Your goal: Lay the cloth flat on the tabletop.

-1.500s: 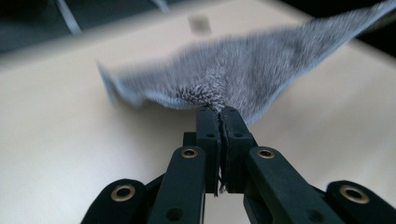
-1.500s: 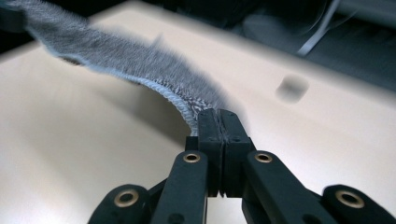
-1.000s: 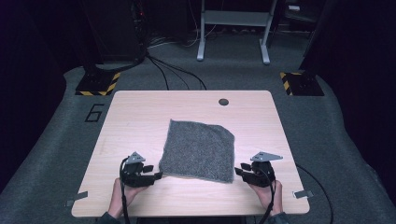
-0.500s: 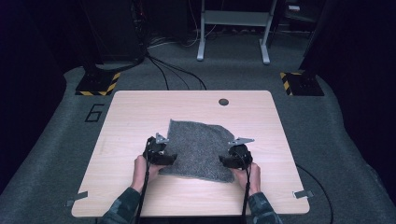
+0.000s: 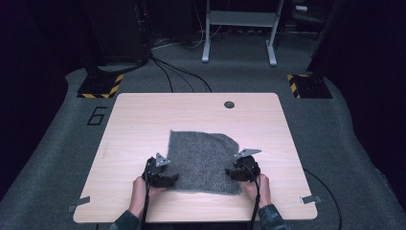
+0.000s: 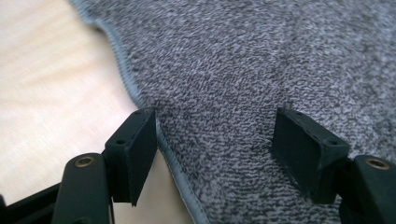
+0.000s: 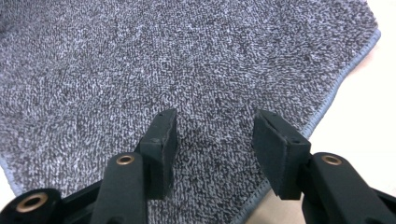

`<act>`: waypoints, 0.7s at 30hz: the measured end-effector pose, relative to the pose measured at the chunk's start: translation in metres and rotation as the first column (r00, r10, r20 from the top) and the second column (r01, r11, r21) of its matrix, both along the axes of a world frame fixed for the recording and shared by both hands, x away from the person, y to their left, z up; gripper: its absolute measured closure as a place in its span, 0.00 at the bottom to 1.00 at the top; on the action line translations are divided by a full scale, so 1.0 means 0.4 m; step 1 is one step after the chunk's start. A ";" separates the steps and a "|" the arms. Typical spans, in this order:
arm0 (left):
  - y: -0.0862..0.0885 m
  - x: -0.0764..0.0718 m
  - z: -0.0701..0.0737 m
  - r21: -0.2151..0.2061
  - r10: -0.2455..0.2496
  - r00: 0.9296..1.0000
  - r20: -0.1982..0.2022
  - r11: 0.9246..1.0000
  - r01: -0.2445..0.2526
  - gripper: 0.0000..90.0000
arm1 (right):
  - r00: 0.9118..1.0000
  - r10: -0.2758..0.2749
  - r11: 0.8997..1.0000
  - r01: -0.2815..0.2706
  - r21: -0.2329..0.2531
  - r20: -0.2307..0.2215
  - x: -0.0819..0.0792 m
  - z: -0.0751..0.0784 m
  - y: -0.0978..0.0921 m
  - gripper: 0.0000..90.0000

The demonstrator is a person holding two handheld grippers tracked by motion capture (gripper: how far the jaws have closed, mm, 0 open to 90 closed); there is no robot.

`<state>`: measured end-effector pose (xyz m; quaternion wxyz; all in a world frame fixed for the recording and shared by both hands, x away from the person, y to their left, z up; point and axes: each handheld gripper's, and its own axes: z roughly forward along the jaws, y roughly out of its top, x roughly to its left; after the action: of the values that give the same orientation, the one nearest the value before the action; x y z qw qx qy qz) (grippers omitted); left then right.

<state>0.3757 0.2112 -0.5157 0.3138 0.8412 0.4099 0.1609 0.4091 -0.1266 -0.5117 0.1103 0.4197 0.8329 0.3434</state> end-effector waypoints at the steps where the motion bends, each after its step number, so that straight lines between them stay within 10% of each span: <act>1: 0.002 -0.016 0.007 -0.004 -0.008 1.000 0.013 1.000 0.008 0.31 | 1.000 0.004 1.000 -0.004 0.017 0.017 -0.005 0.008 -0.011 0.55; 11: 0.013 0.053 0.016 -0.036 0.074 0.997 0.038 0.997 -0.073 0.26 | 0.990 -0.128 0.990 0.125 0.061 0.055 0.121 0.076 -0.042 0.59; 15: -0.001 0.052 -0.002 -0.011 0.069 0.997 0.026 0.998 -0.069 0.26 | 0.986 -0.169 0.985 0.169 0.038 0.002 0.217 0.060 -0.026 0.61; 21: 0.006 0.047 -0.012 -0.022 0.064 0.997 0.034 0.998 -0.063 0.26 | 0.975 -0.210 0.977 0.212 0.021 -0.076 0.261 0.019 -0.008 0.66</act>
<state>0.3946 0.2137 -0.5204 0.3244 0.8215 0.4326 0.1809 0.5134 -0.1300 -0.5042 0.1092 0.5197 0.7820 0.3262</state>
